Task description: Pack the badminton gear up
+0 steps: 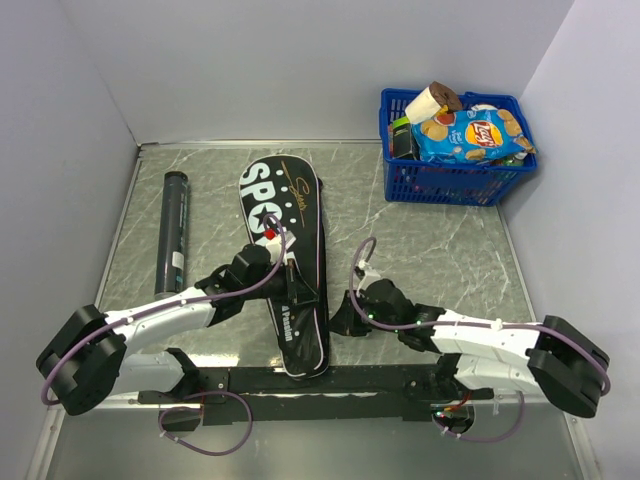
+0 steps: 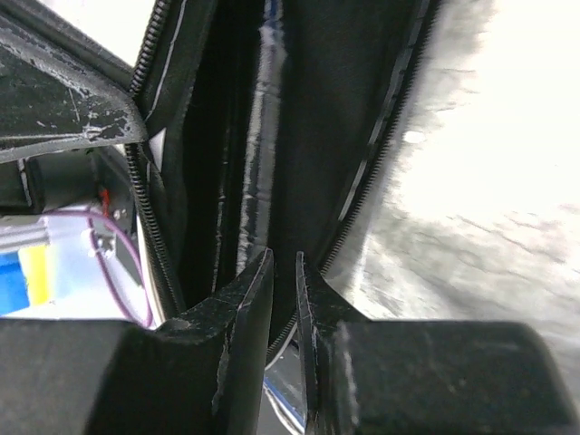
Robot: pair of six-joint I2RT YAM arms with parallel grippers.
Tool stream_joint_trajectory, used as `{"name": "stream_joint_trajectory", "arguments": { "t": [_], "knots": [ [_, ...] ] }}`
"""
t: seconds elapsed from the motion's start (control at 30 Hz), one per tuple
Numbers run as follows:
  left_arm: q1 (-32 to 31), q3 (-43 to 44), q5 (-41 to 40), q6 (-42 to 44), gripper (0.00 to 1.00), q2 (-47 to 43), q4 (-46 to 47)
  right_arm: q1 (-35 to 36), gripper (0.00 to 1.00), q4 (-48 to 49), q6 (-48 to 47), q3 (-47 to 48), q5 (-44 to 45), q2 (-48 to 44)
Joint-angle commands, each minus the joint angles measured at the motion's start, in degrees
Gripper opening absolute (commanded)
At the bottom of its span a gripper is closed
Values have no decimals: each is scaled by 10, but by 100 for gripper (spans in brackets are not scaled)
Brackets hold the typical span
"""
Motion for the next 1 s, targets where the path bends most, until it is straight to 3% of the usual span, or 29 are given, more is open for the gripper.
{"name": "stream_joint_trajectory", "arguments": {
  "t": [0.0, 0.3, 0.5, 0.63, 0.87, 0.97],
  "knots": [
    [-6, 23, 27, 6, 1, -5, 44, 3, 24, 89, 7, 4, -48, 42],
    [-7, 23, 31, 5, 1, -6, 45, 50, 25, 235, 29, 40, -120, 181],
    [-8, 20, 34, 11, 1, -15, 39, 64, 25, 252, 35, 49, -124, 213],
    [-7, 20, 29, 21, 1, -21, 24, 58, 27, 111, 1, 61, -59, 156],
    [-17, 20, 2, 50, 1, -19, -23, -10, 51, -164, -68, 115, 100, 37],
    [-28, 18, -11, 58, 1, -10, -37, -59, 56, -209, -107, 136, 123, 8]
  ]
}}
